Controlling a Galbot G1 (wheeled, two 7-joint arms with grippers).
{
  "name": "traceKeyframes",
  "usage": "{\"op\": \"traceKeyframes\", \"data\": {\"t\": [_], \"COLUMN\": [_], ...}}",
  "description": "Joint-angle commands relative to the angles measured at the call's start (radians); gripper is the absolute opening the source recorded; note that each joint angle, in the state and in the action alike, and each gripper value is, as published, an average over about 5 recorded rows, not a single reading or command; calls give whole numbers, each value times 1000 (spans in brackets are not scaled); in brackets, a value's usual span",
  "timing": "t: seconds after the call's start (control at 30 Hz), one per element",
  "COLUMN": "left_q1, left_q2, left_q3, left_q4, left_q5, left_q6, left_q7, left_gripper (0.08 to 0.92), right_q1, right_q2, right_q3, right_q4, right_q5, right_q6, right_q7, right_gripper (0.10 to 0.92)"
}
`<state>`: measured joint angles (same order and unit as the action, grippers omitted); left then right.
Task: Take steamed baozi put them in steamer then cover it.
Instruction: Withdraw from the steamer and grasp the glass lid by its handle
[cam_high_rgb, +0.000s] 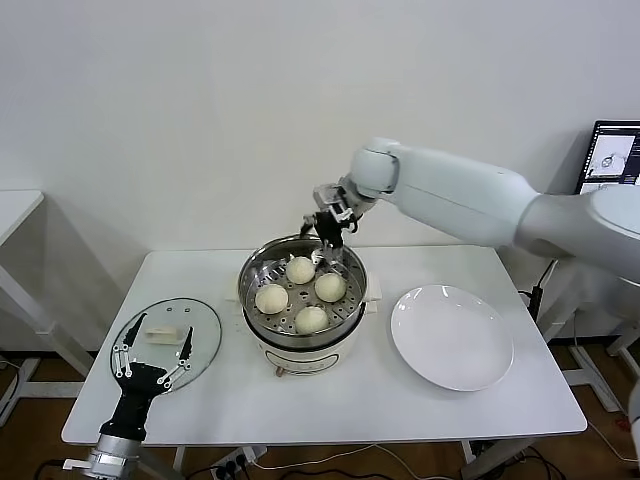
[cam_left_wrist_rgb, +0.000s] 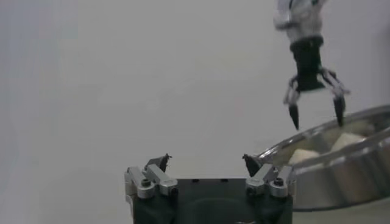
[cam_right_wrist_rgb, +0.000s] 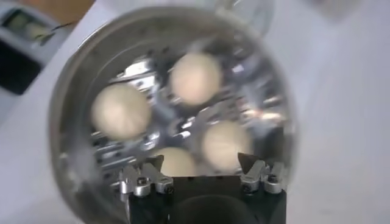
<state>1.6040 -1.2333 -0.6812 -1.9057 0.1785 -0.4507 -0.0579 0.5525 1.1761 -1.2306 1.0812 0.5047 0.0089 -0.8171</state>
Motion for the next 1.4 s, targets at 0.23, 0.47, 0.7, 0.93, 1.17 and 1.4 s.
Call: {"op": "traceKeyframes", "data": {"t": [0.23,0.47,0.7,0.93,1.17,1.4], "left_q1": [-72,-105,-130,-193,-293,-346], "left_q2": [31,38,53,56,43,34], "left_q3": [-30,-59,-107,-117,-107,-91], "left_q4": [90,159,260,406,533,606], "left_q5": [376,571,858,1039,1188,1246], "left_q6": [74,98,158,134,85,77], "left_q7": [-140,-156,-161,-223,-317,-352], "left_gripper": [823,823,823,823,823,823], "right_q1": [-550,-1034,-1404,-1557,-1619,-1639], "right_q2": [-412,-454,-318,-172,-110,-86], "right_q3": [567,1049,1388,1526,1562,1568], "right_q4": [306,347,378,388,407,406], "right_q5": [126,18,-74,-116,-140,-154], "right_q6": [216,253,307,345,353,353], "right_q7": [1124,1119,1059,1012,996,988], "right_gripper": [823,823,823,823,823,823]}}
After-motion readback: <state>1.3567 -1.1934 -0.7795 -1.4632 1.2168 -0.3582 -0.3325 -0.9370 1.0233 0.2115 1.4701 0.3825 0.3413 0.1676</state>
